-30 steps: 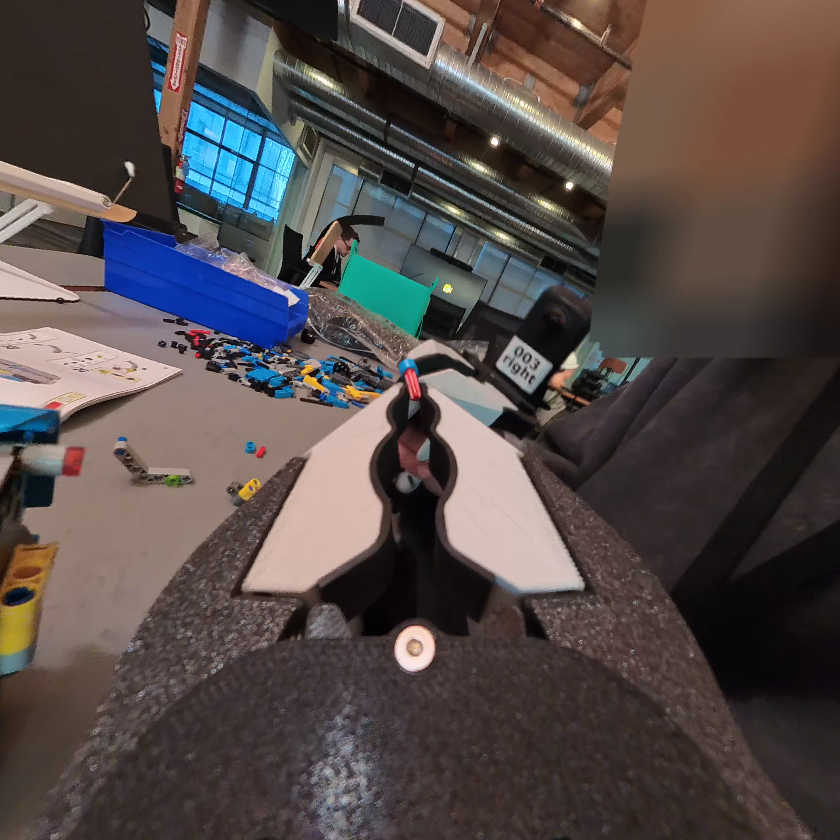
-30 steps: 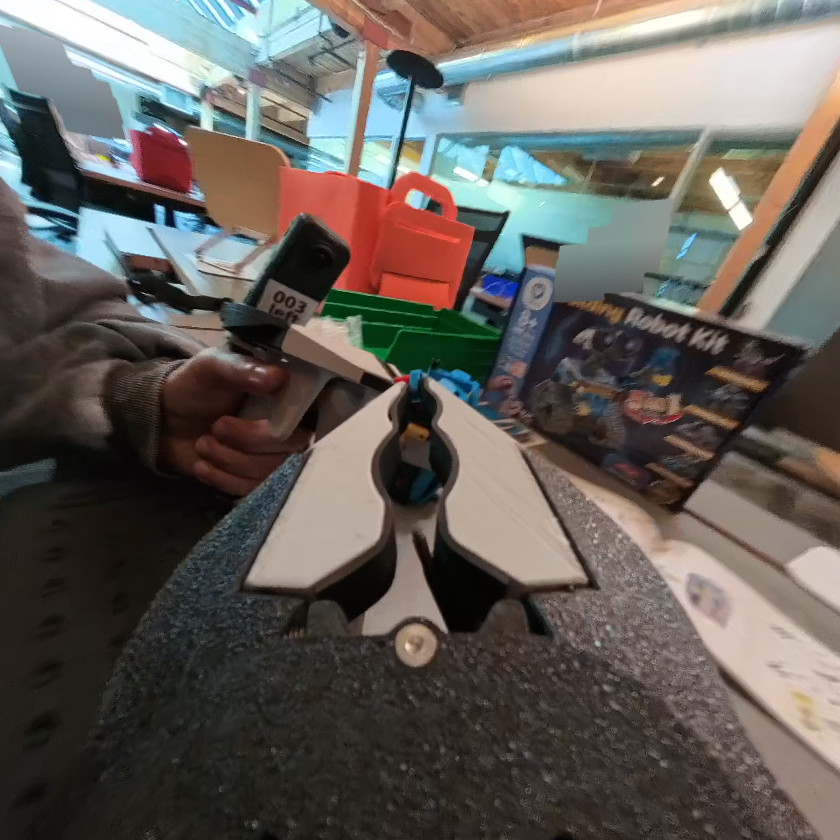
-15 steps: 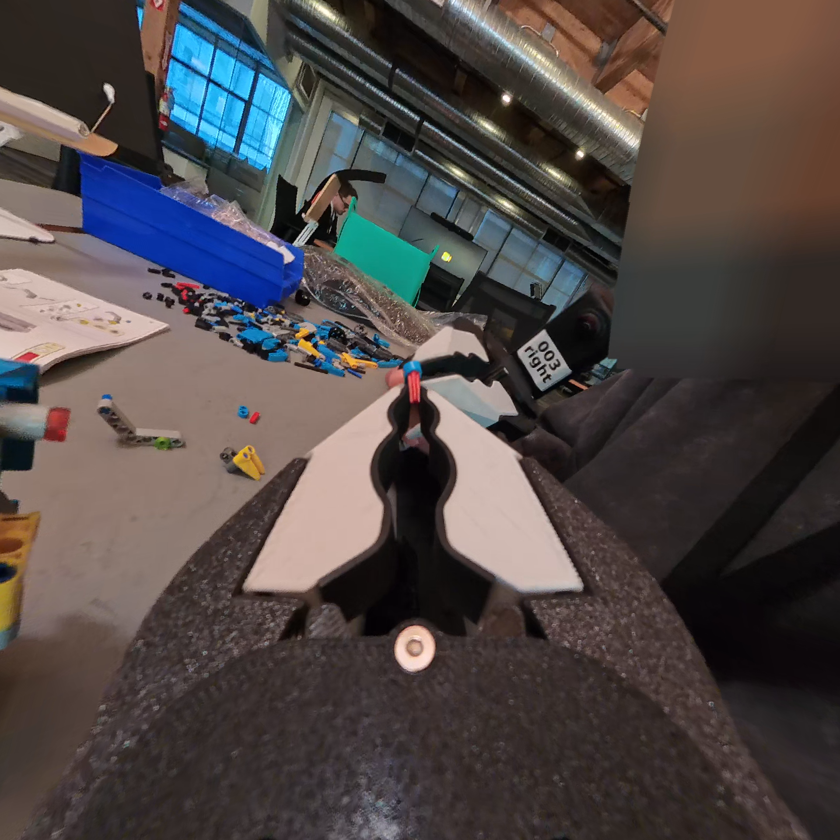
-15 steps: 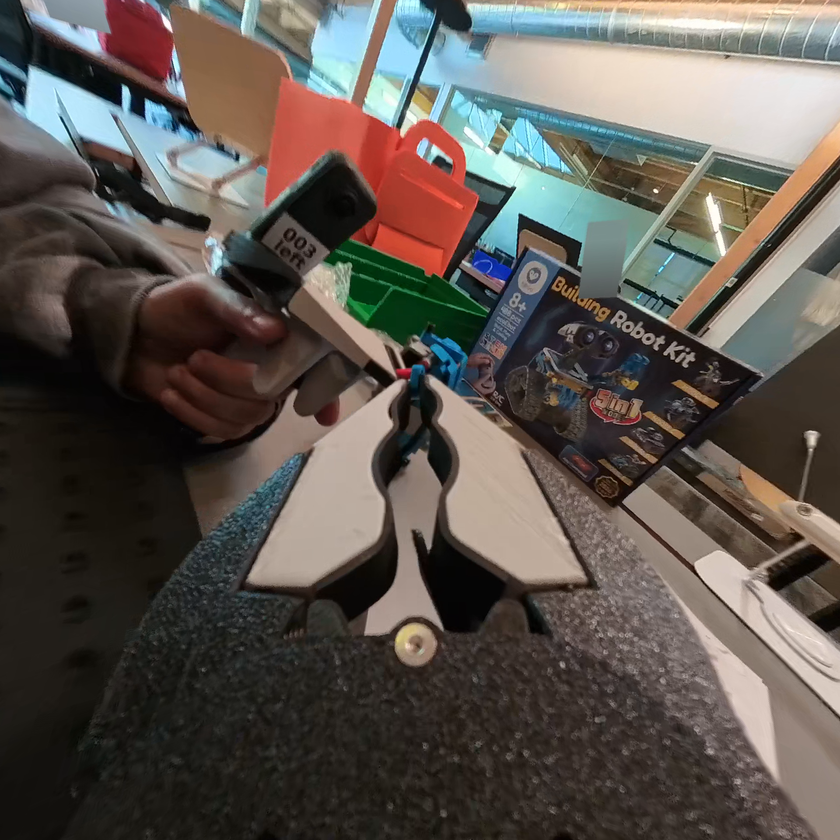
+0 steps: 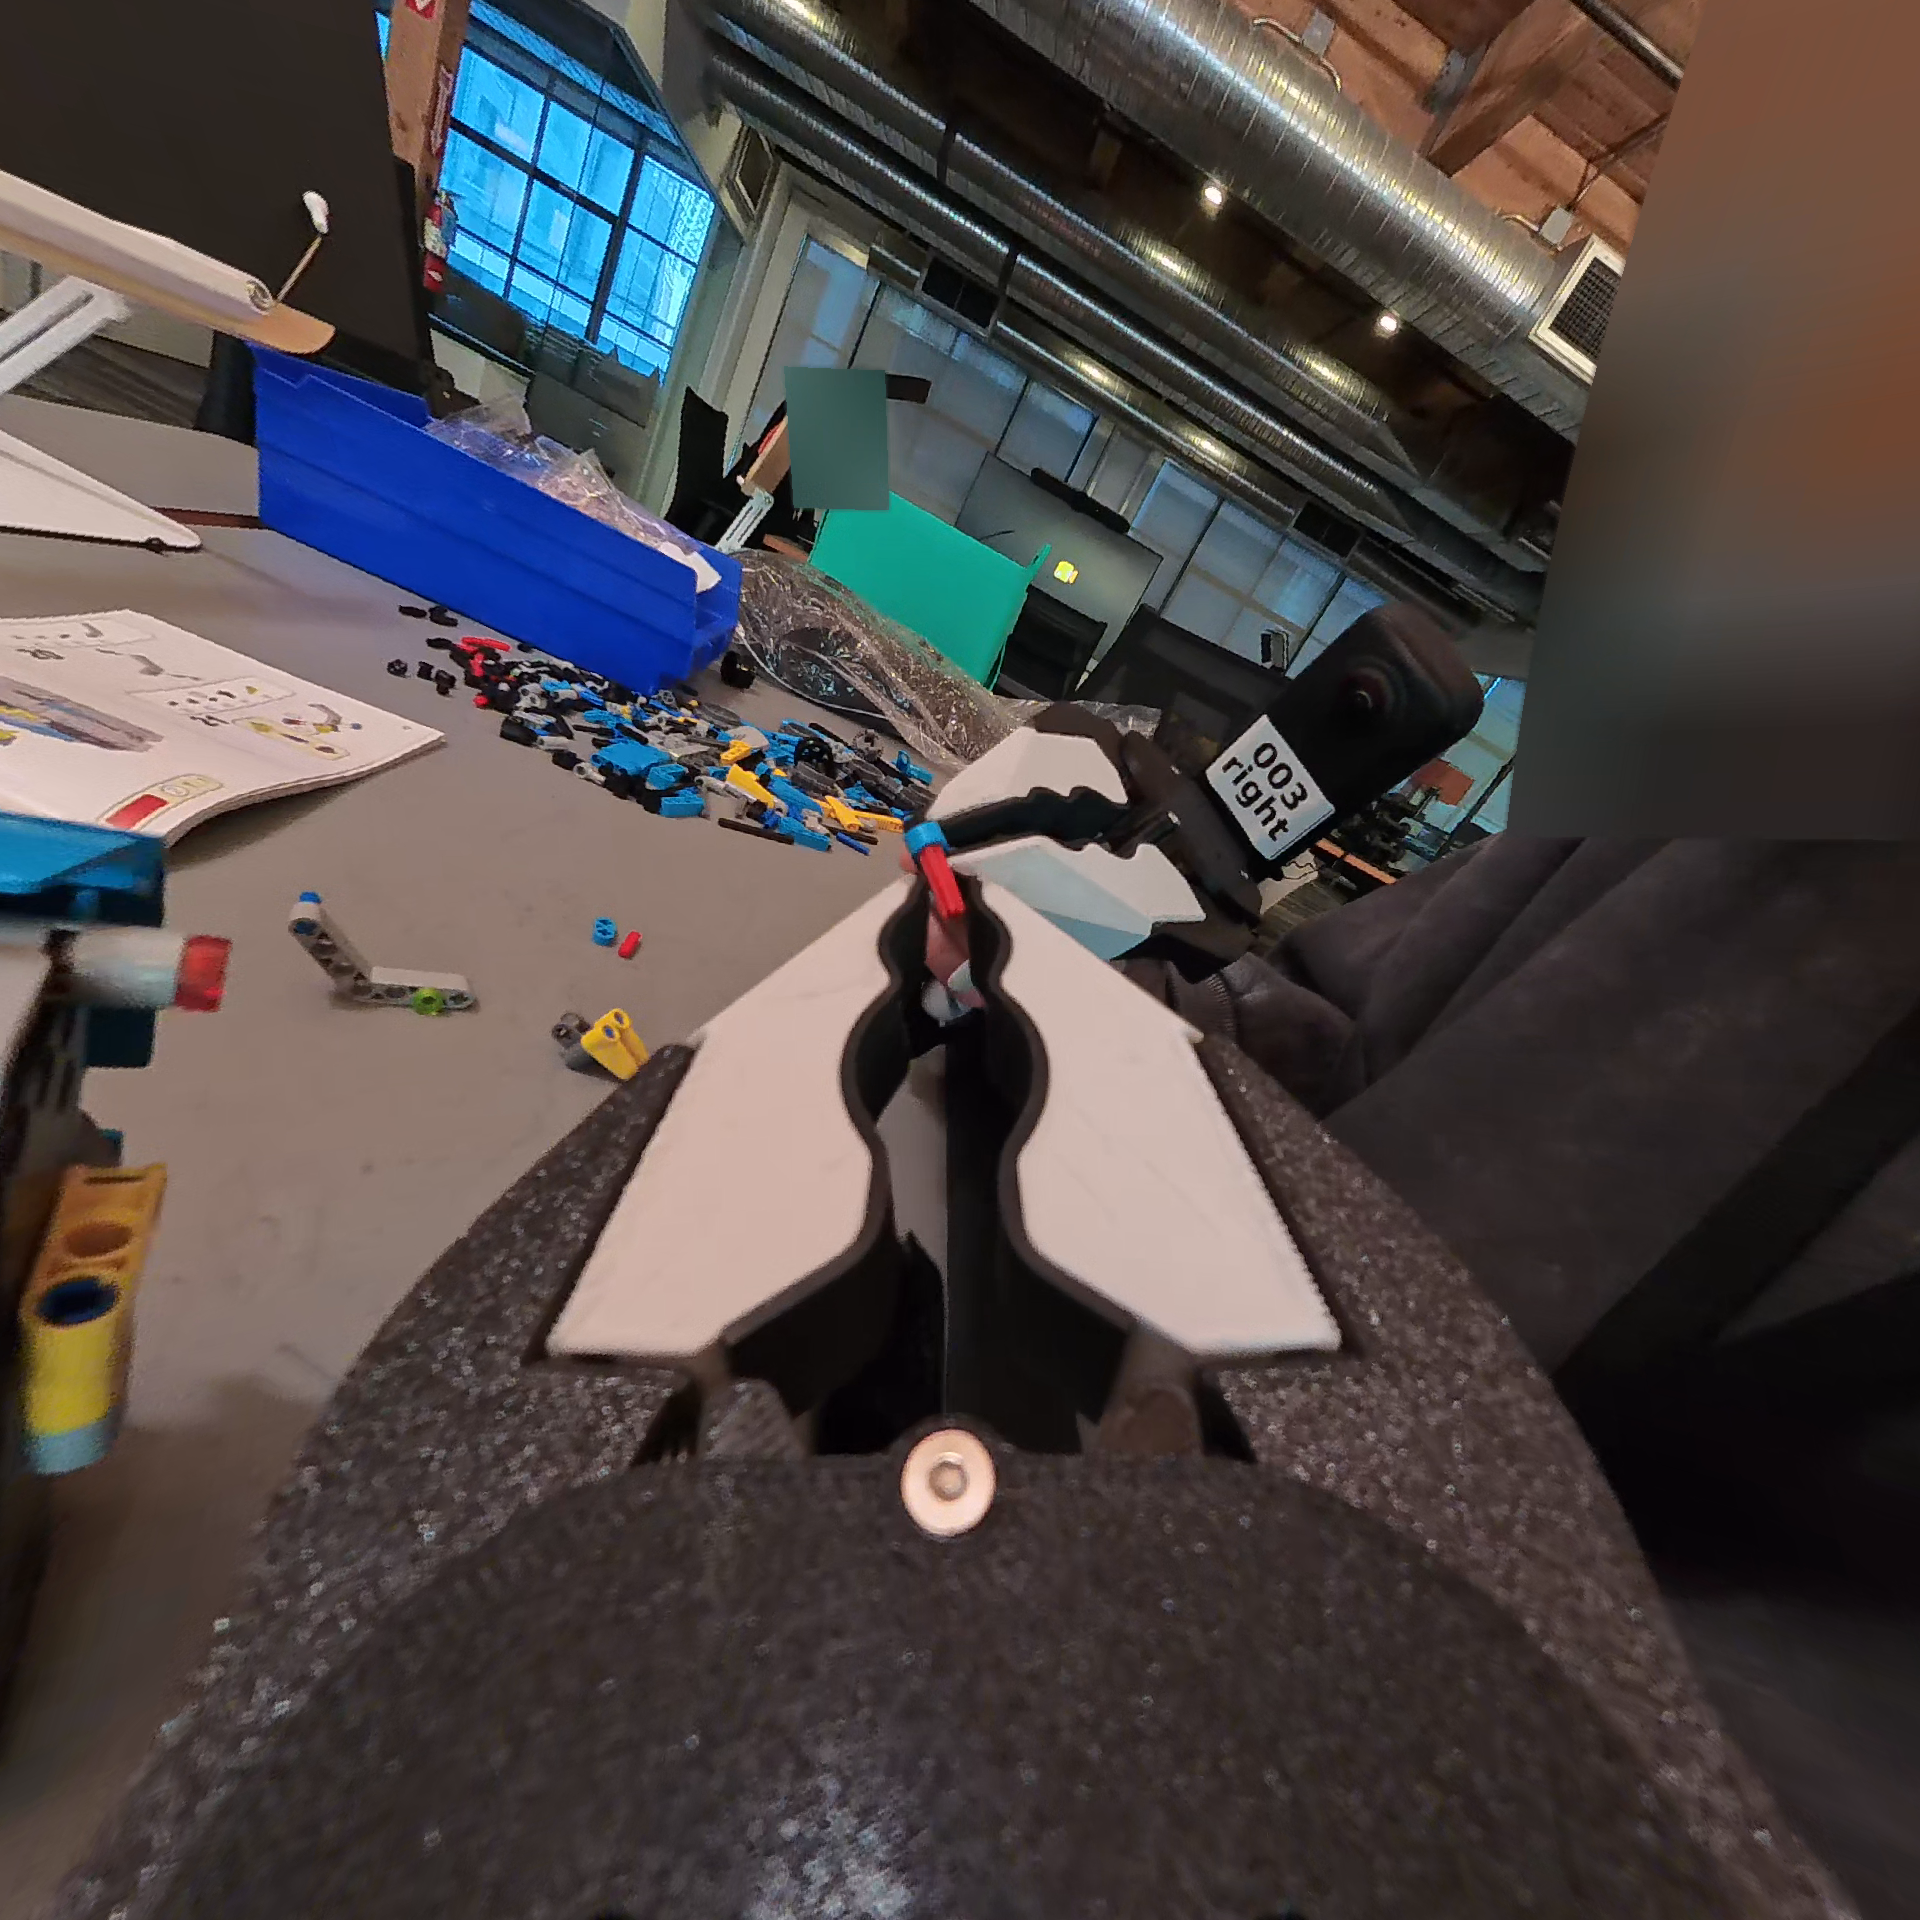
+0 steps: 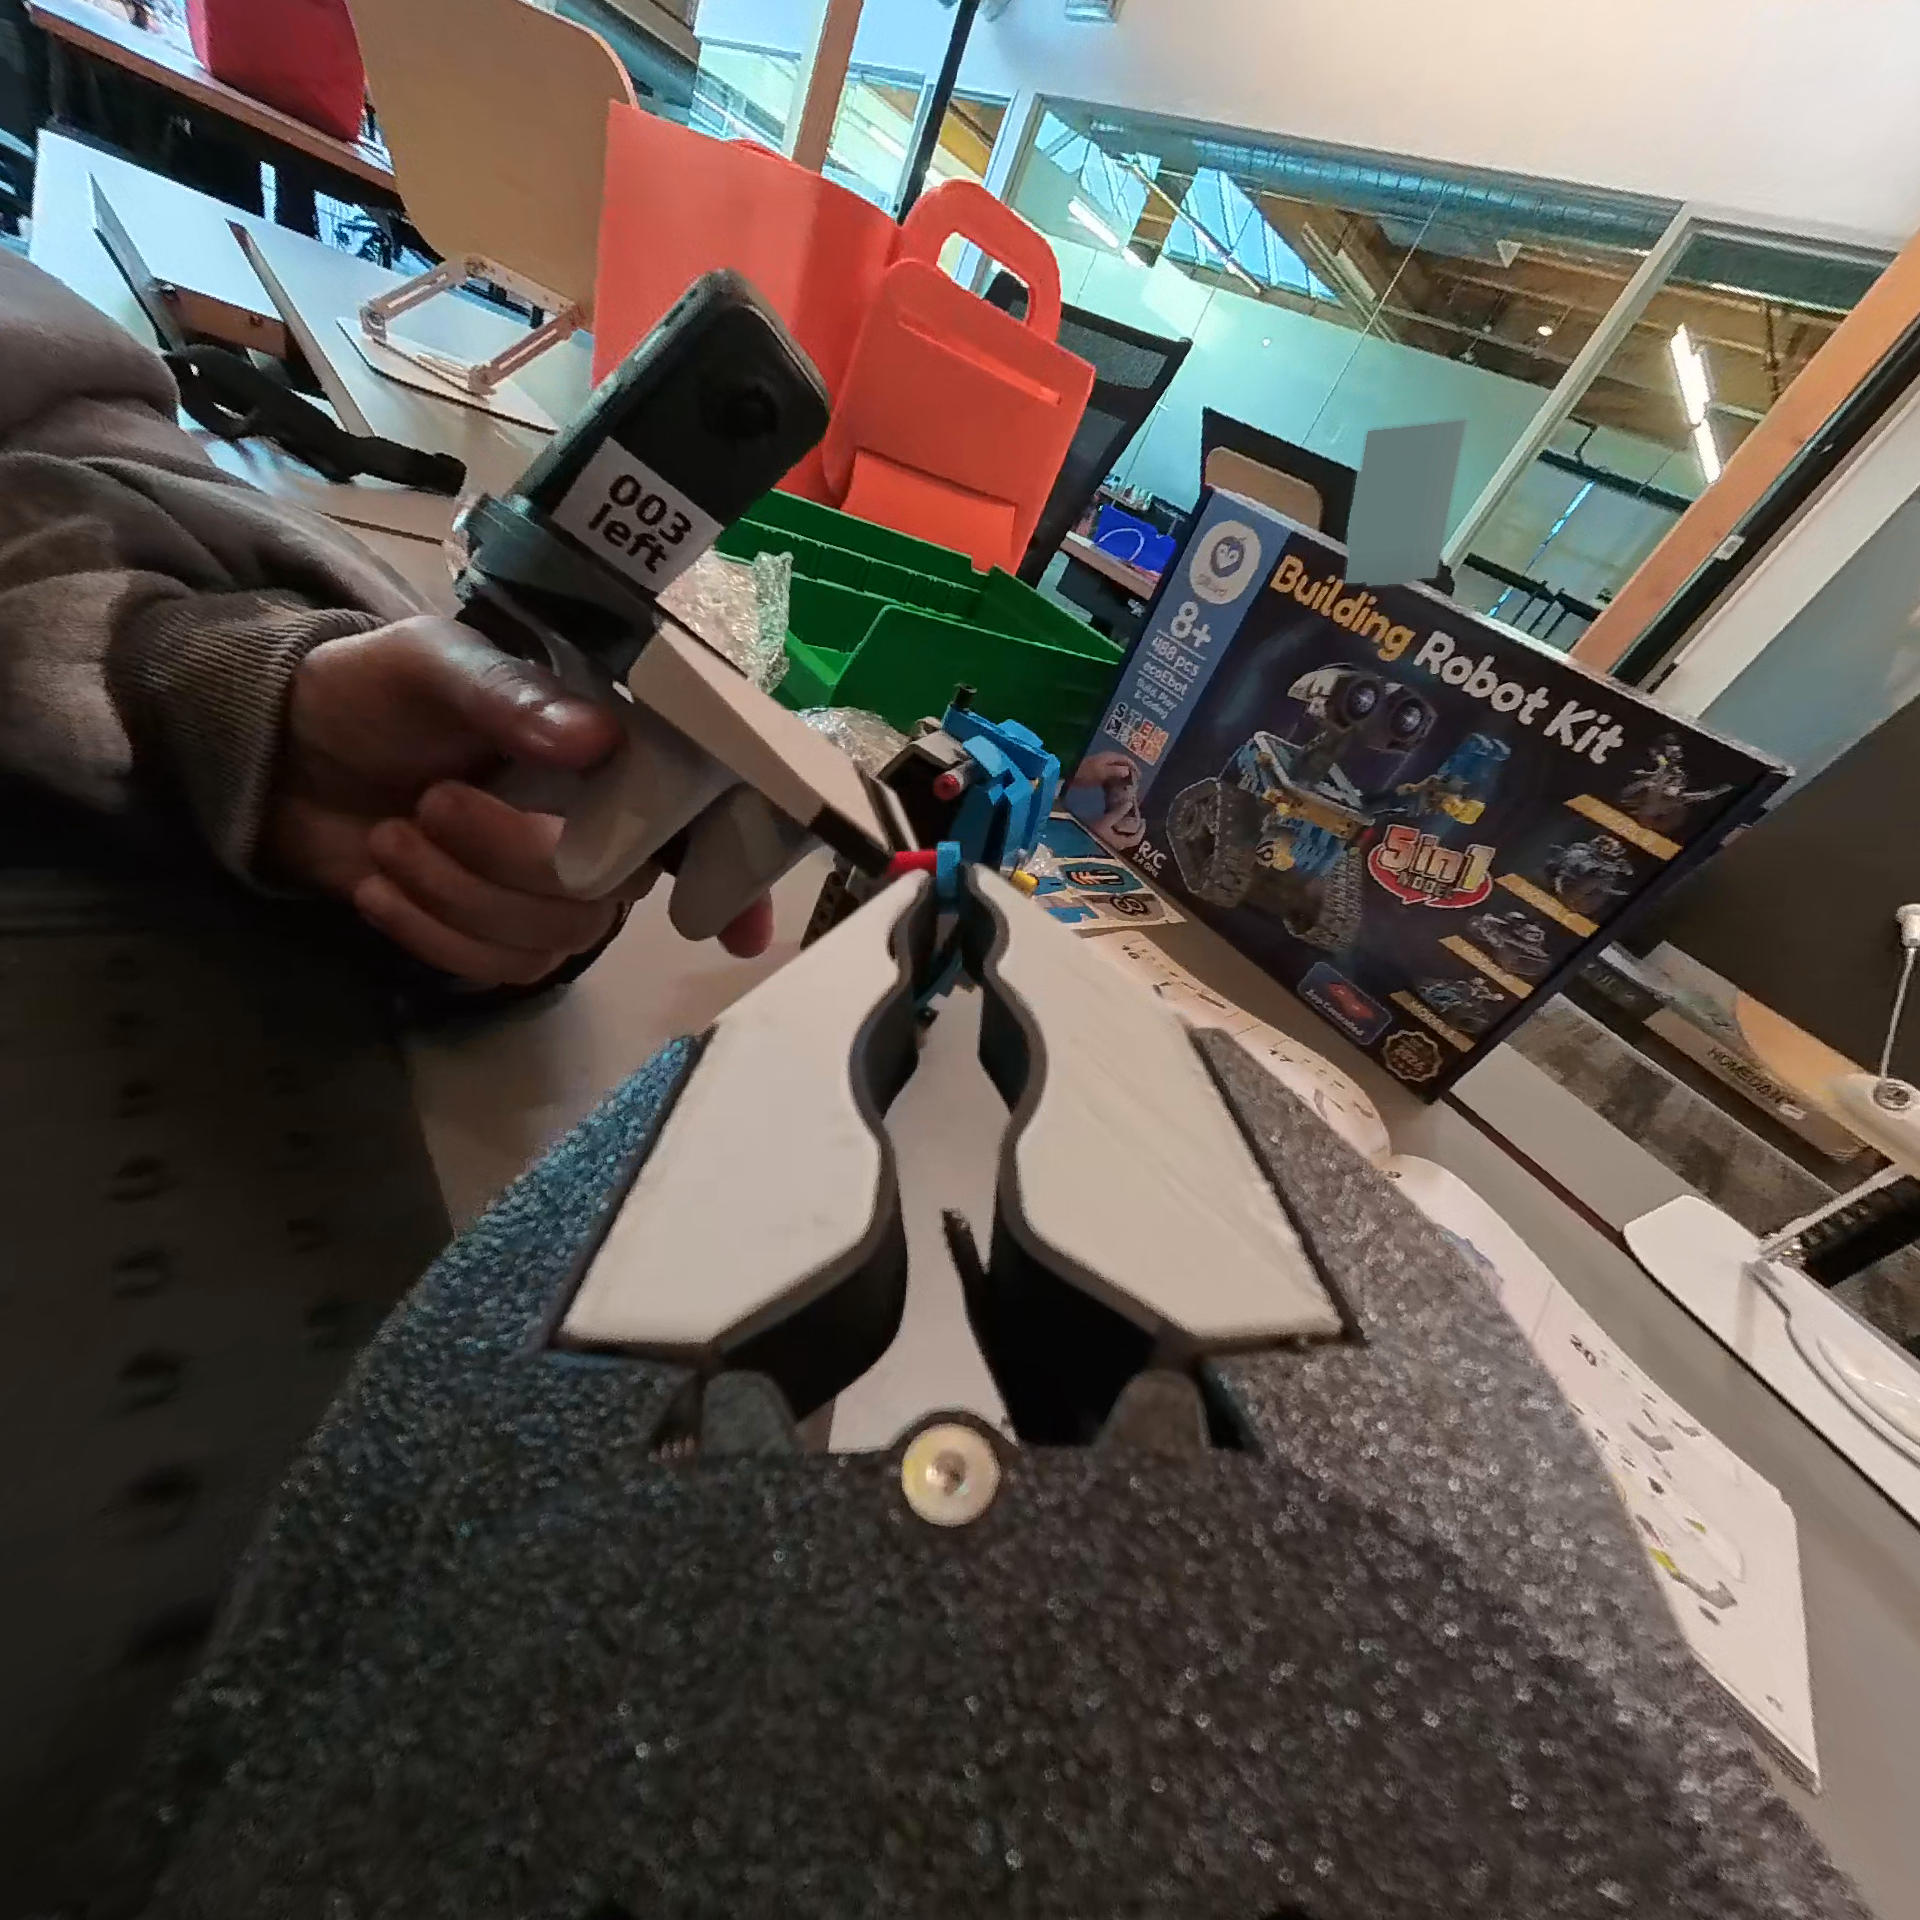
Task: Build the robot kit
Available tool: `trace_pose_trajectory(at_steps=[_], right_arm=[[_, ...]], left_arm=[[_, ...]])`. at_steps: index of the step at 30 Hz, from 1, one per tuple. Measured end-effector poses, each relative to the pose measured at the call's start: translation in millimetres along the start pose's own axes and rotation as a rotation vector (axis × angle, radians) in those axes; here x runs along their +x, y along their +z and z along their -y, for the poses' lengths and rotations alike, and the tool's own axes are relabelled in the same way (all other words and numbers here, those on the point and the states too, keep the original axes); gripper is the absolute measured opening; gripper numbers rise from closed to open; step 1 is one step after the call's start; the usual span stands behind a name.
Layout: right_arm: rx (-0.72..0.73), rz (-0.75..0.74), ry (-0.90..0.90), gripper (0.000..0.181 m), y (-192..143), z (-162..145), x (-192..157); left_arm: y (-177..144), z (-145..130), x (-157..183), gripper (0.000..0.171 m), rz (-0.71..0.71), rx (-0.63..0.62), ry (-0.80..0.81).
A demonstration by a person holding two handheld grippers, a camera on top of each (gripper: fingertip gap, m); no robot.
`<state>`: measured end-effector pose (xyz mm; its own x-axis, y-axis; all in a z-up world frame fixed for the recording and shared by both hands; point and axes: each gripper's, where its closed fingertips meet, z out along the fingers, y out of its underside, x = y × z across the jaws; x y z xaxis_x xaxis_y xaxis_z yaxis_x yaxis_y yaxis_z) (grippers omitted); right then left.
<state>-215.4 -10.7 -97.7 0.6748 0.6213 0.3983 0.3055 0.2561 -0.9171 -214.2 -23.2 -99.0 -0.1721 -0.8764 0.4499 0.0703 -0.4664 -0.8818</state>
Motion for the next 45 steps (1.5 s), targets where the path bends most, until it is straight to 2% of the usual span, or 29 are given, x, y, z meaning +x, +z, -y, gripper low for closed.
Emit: trace_pose_trajectory(at_steps=[12, 22, 26, 28, 30, 32, 33, 34, 35, 36, 40, 43, 45], right_arm=[[0.009, -0.015, -0.136, 0.004, -3.3, -2.9, -6.7], [0.0, 0.02, -0.055, 0.005, -3.8, -1.5, -5.0], [-0.018, -0.056, -0.075, 0.026, -2.2, -0.4, 4.5], [-0.032, -0.08, -0.111, 0.026, -1.0, 0.1, 3.9], [-0.045, -0.095, -0.172, 0.015, 0.7, 0.2, -1.1], [-0.059, -0.119, -0.188, 0.012, 2.4, -1.8, -1.8], [-0.072, -0.103, -0.177, 0.019, 2.5, -3.2, -3.2], [-0.087, 0.003, -0.158, 0.061, 2.2, -6.0, -16.5], [-0.09, 0.082, -0.113, 0.072, 0.5, -6.5, -25.9], [-0.084, 0.094, -0.085, 0.074, -1.1, -5.3, -25.9], [-0.103, 0.024, -0.153, 0.071, 4.1, -4.6, -21.7], [-0.096, -0.058, -0.247, 0.04, 6.8, -2.3, -18.1], [-0.115, -0.071, -0.236, 0.038, 8.3, -5.2, -14.2]], left_arm=[[-0.6, -5.9, 0.0, 0.001, -0.024, -0.037, -0.049], [0.6, -4.0, -0.5, 0.003, -0.044, -0.025, -0.08], [-1.7, -0.1, -3.8, 0.003, -0.034, 0.0, -0.096], [-2.2, 0.8, -4.9, 0.003, -0.032, 0.008, -0.104], [-2.8, 1.6, -6.1, 0.003, -0.03, 0.014, -0.113], [-3.3, 1.7, -8.4, 0.003, -0.024, 0.016, -0.125], [-3.3, 1.7, -8.4, 0.003, -0.027, 0.016, -0.131], [-3.4, 2.1, -8.6, 0.003, -0.025, 0.019, -0.13], [-4.0, 3.5, -9.0, 0.003, -0.021, 0.026, -0.126], [-4.7, 4.9, -8.4, 0.003, -0.025, 0.034, -0.128], [-2.5, 1.5, -6.5, 0.003, -0.03, 0.018, -0.124], [-2.3, 0.4, -7.3, 0.003, -0.033, 0.014, -0.139], [-1.7, -0.4, -5.8, 0.003, -0.042, 0.009, -0.14]])
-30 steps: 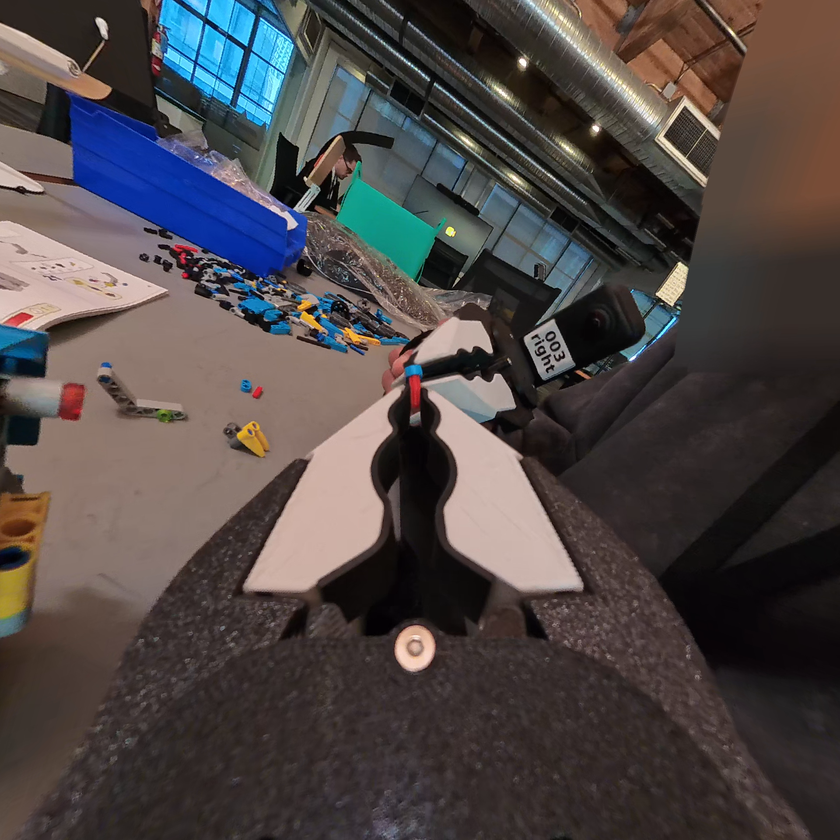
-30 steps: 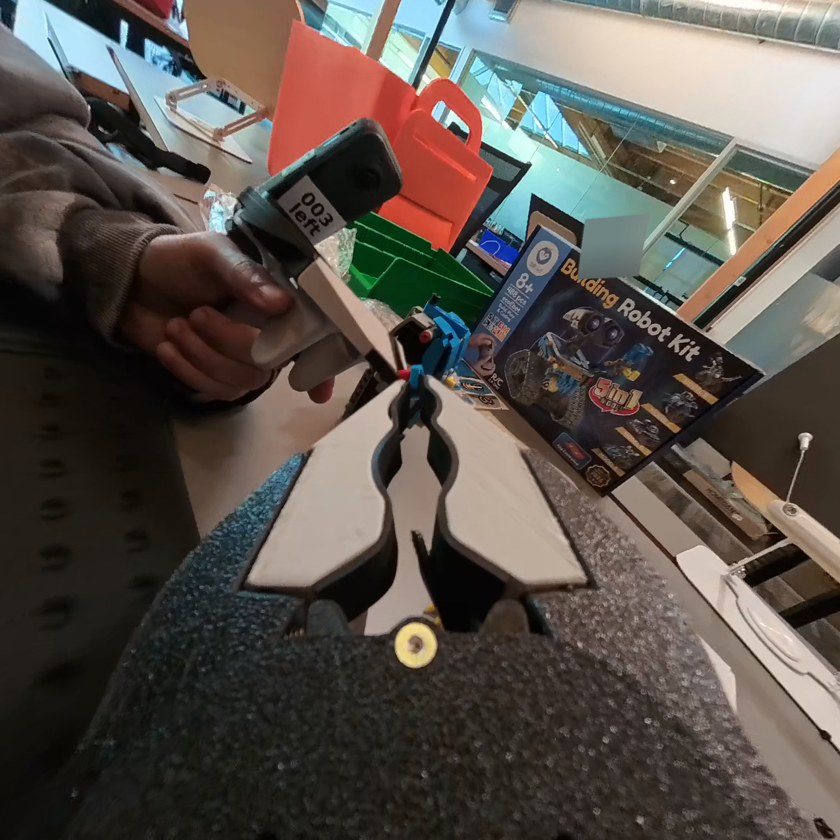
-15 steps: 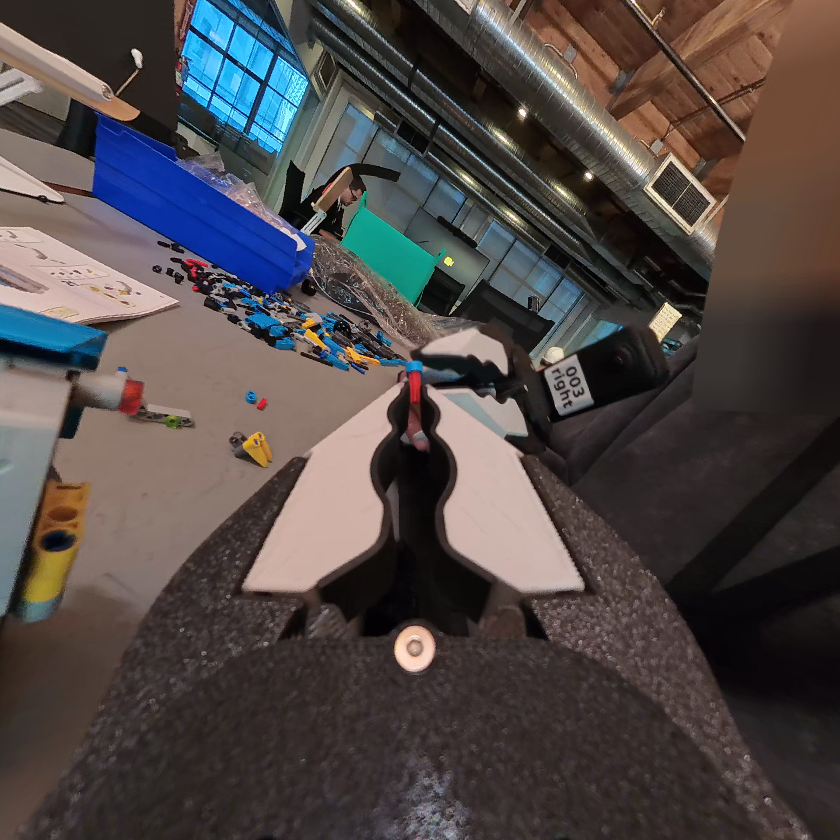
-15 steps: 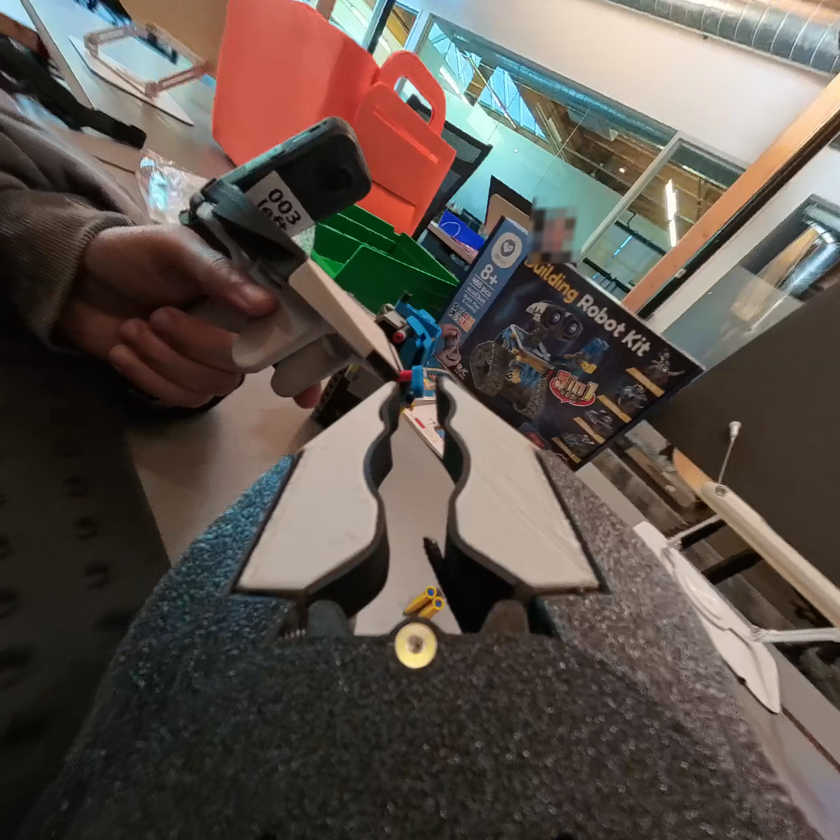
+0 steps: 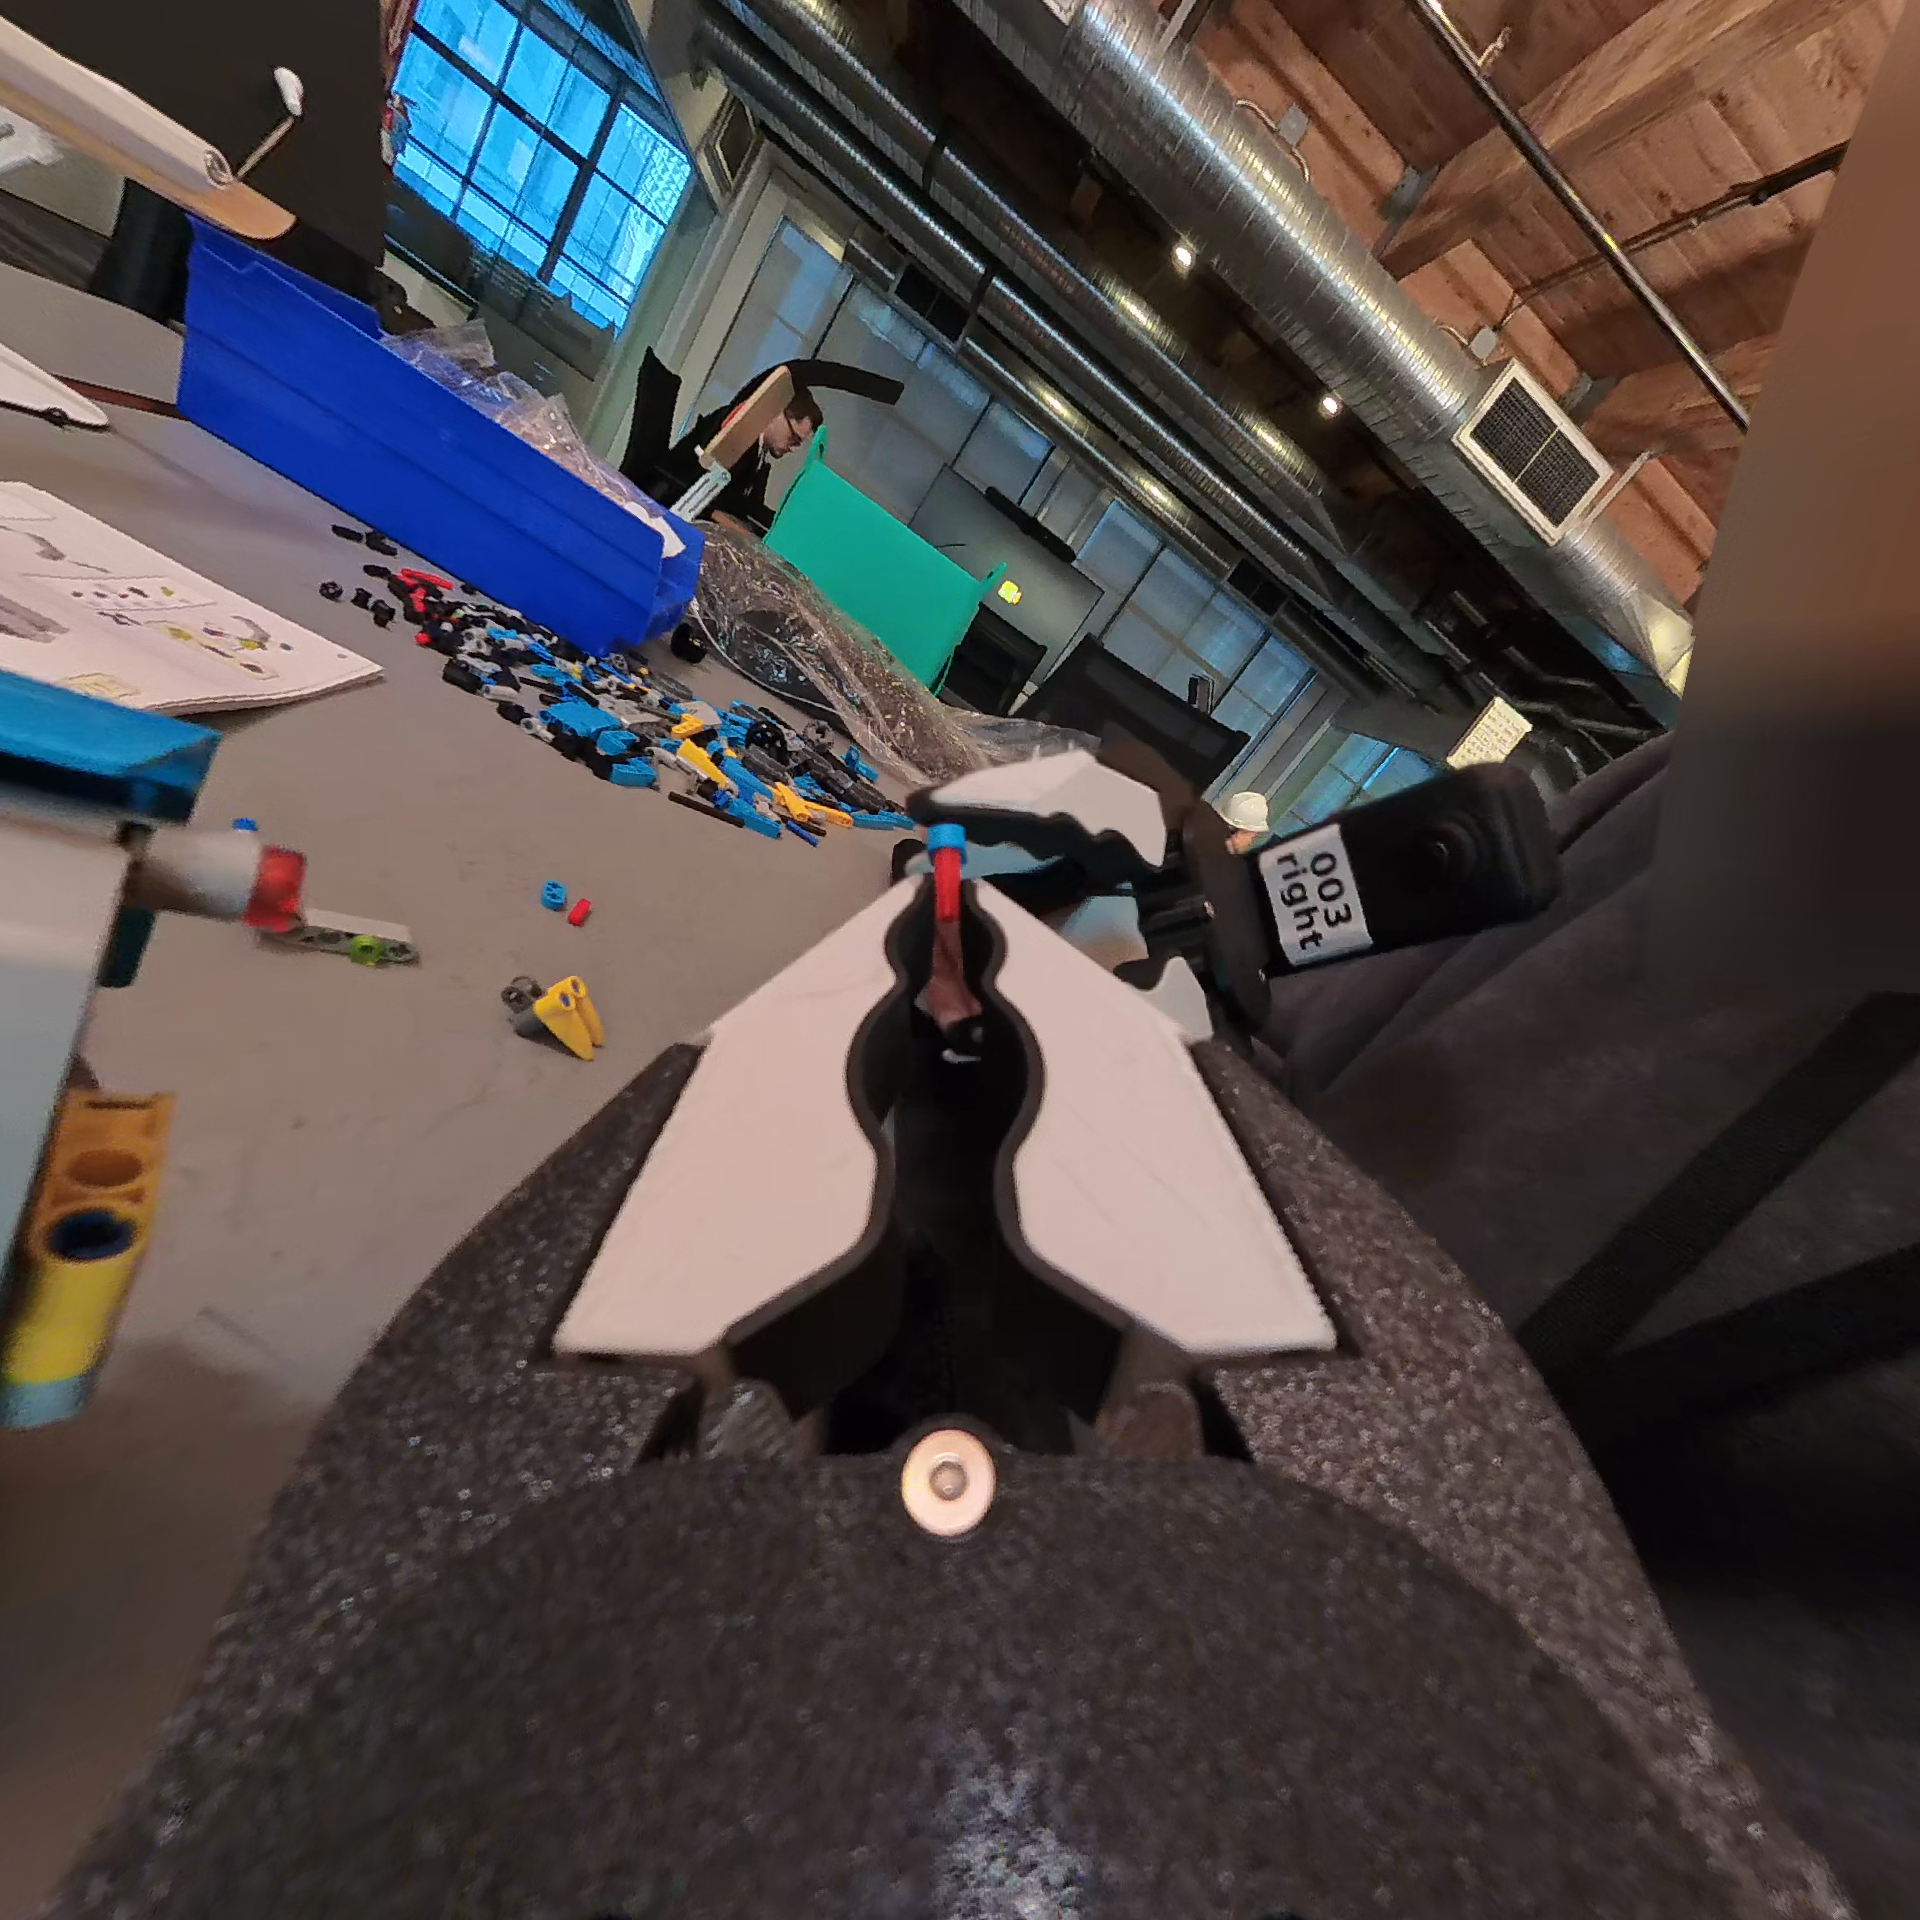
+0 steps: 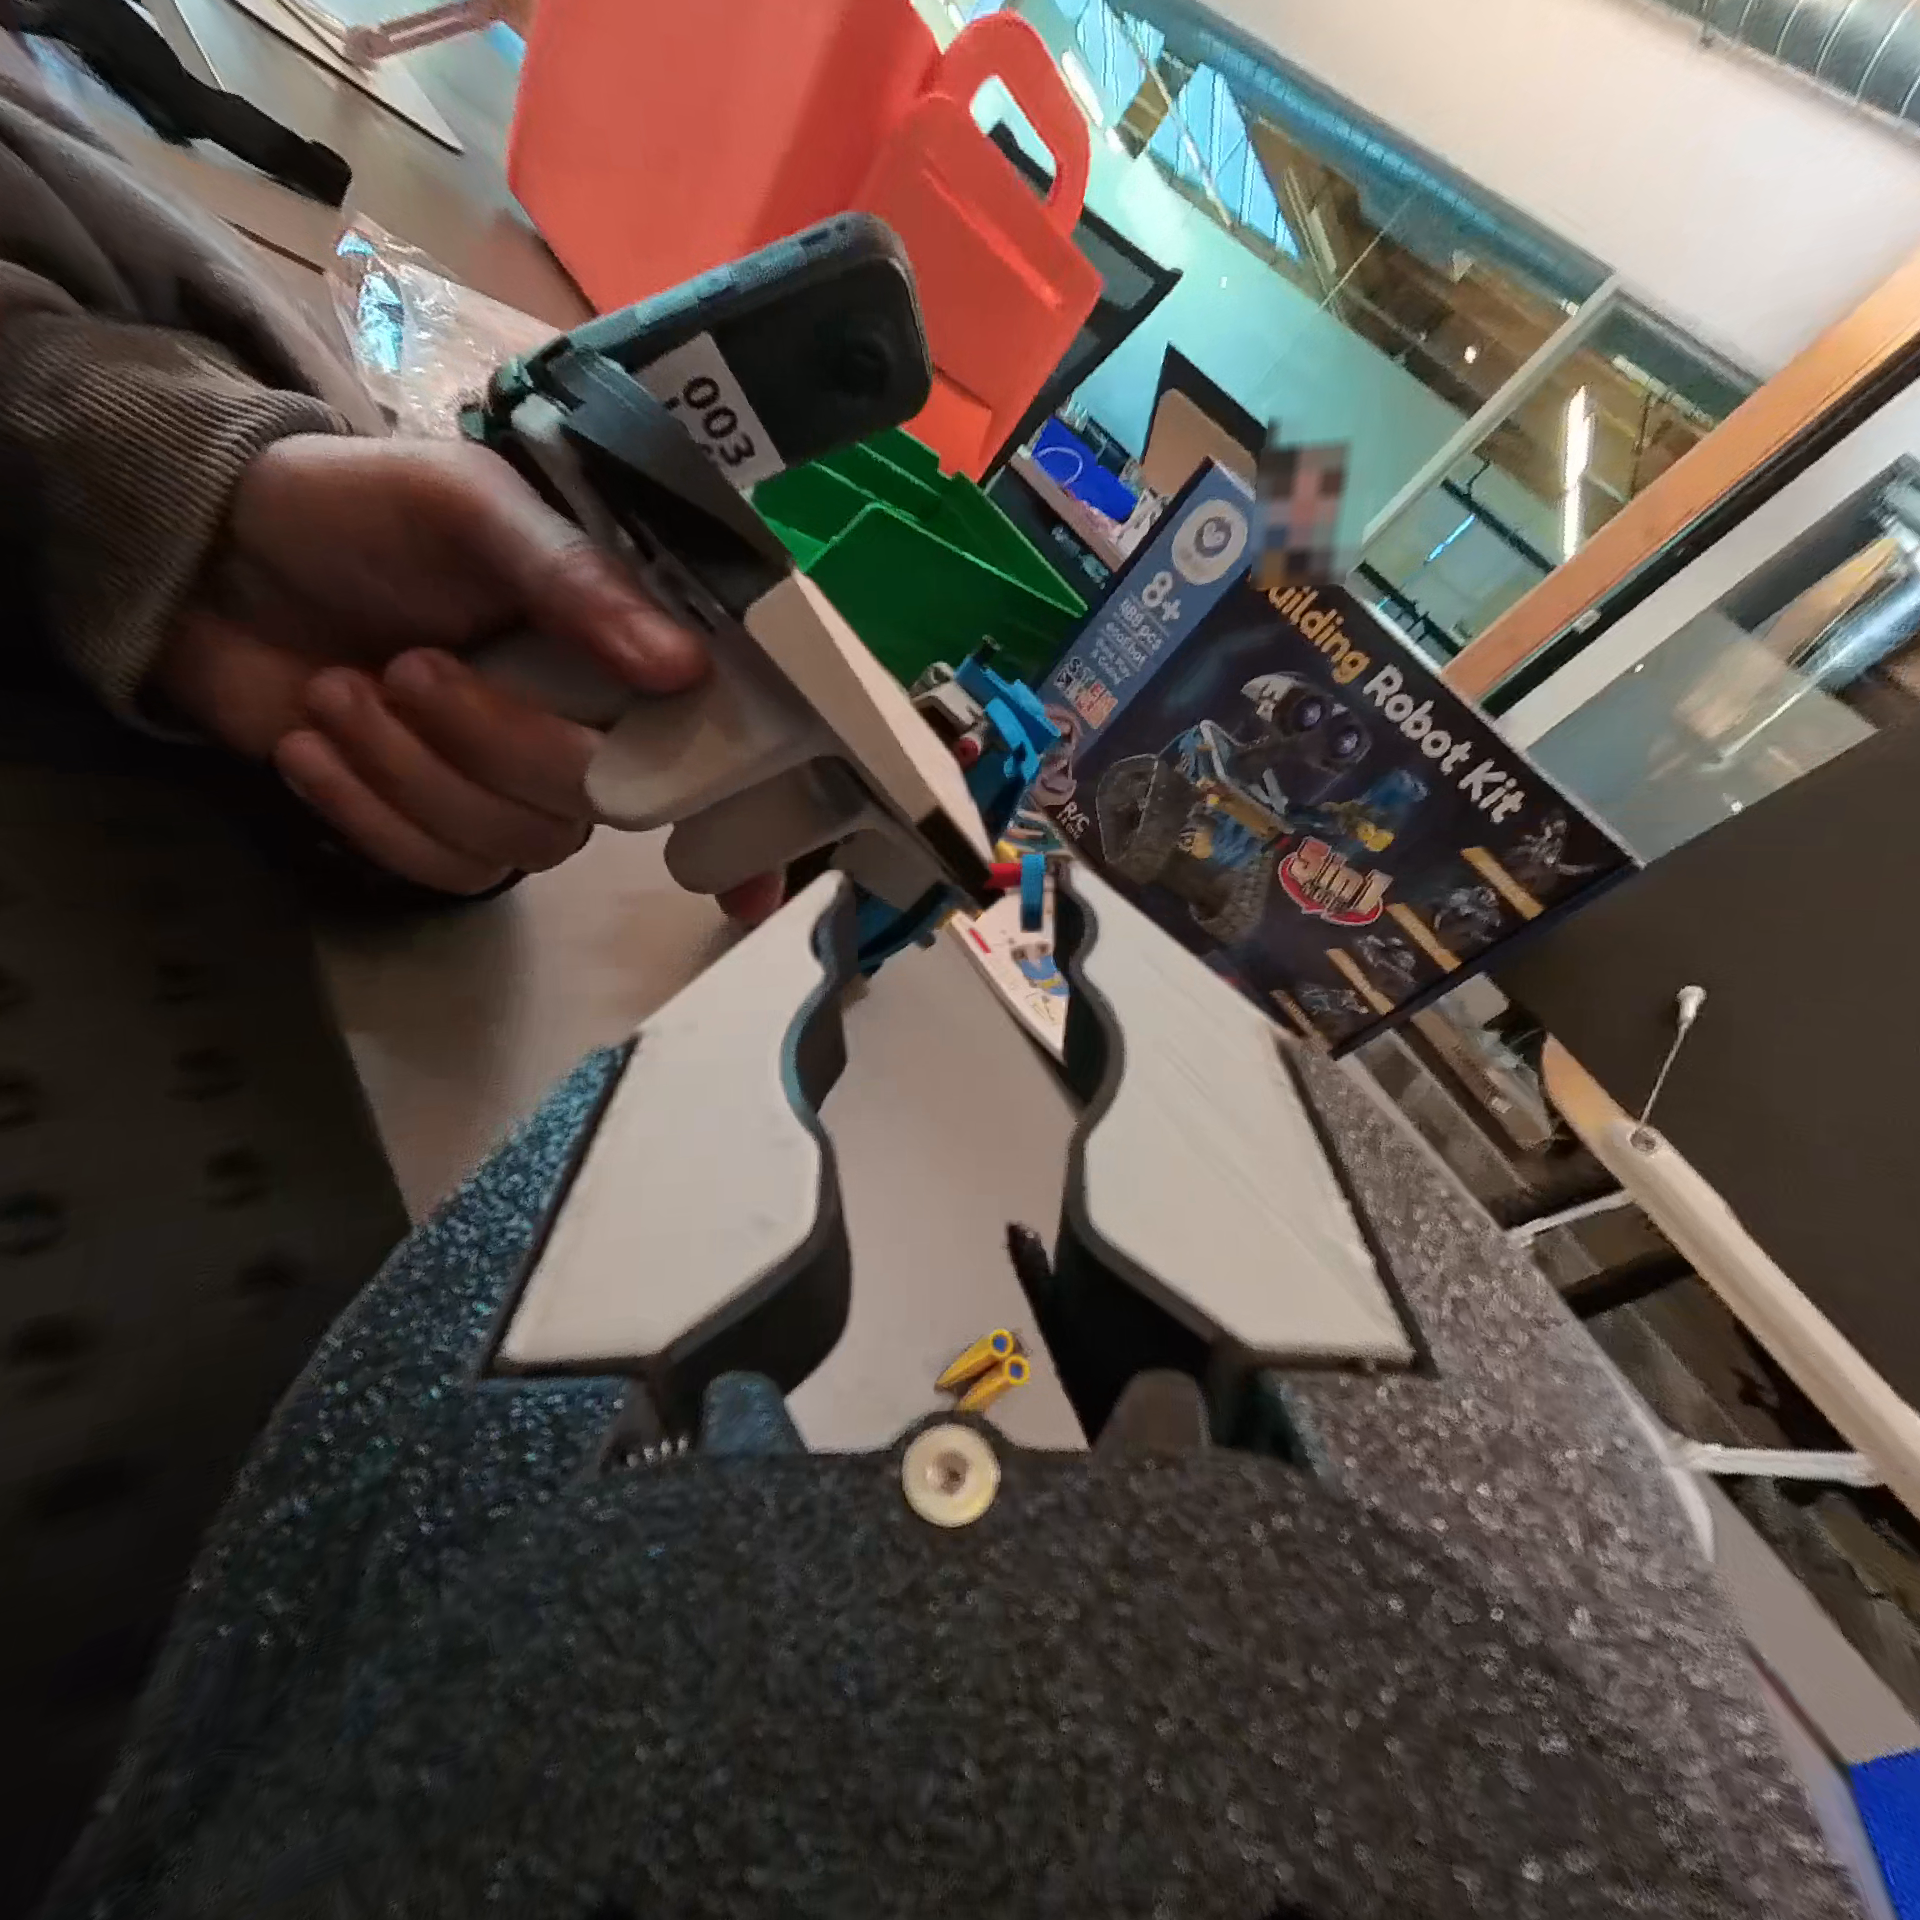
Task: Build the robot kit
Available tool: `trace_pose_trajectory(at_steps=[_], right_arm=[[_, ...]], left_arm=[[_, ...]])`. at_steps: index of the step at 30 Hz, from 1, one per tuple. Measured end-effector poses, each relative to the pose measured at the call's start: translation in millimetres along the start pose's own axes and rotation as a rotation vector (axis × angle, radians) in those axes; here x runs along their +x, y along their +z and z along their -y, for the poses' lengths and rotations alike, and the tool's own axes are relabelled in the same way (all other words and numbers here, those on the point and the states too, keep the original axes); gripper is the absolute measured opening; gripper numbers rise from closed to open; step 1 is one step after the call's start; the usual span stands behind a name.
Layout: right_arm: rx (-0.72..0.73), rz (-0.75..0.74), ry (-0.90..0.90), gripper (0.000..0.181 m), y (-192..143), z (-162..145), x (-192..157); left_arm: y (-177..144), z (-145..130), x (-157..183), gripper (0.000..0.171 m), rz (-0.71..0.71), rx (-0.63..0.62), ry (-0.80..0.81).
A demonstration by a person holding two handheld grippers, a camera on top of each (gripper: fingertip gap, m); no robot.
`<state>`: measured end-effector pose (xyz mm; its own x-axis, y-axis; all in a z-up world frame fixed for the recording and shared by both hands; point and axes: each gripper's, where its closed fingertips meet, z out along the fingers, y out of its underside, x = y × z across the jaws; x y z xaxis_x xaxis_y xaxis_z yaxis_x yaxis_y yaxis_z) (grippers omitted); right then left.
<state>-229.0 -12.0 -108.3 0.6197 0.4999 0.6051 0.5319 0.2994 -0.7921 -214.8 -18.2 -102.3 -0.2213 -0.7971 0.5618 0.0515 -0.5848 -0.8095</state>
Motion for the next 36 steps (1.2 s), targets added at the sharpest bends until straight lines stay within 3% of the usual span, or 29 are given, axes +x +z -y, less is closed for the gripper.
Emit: trace_pose_trajectory(at_steps=[2, 6, 18, 23, 26, 28, 32, 36], right_arm=[[-0.003, 0.008, 0.021, 0.038, 1.0, -1.1, 0.4], [-0.001, -0.032, 0.007, 0.018, -0.6, -1.6, 6.8], [-0.051, -0.04, -0.076, 0.015, -0.7, -7.0, 3.8], [-0.019, 0.042, 0.13, 0.016, 3.1, -7.5, 5.5], [0.011, 0.038, 0.198, 0.033, 0.1, -6.0, 14.7], [0.012, 0.069, 0.236, 0.033, -2.3, -7.5, 13.7], [0.017, -0.003, 0.143, 0.01, -6.8, -6.9, 17.1], [-0.005, 0.001, 0.112, 0.007, -3.7, -10.4, 12.6]], left_arm=[[0.9, -1.8, 1.5, 0.003, -0.007, -0.009, 0.003], [2.0, -3.9, 3.1, 0.003, -0.013, -0.02, 0.007], [2.7, -8.1, 0.0, 0.002, -0.007, -0.041, -0.018], [2.2, -4.3, -2.6, 0.003, -0.006, -0.021, -0.037], [1.1, -2.3, -2.1, 0.003, -0.005, -0.01, -0.03], [0.3, -1.7, -4.5, 0.003, 0.001, -0.006, -0.046], [-0.9, -0.5, -9.0, 0.003, 0.003, 0.002, -0.085], [1.8, -4.6, -5.7, 0.003, -0.019, -0.024, -0.087]])
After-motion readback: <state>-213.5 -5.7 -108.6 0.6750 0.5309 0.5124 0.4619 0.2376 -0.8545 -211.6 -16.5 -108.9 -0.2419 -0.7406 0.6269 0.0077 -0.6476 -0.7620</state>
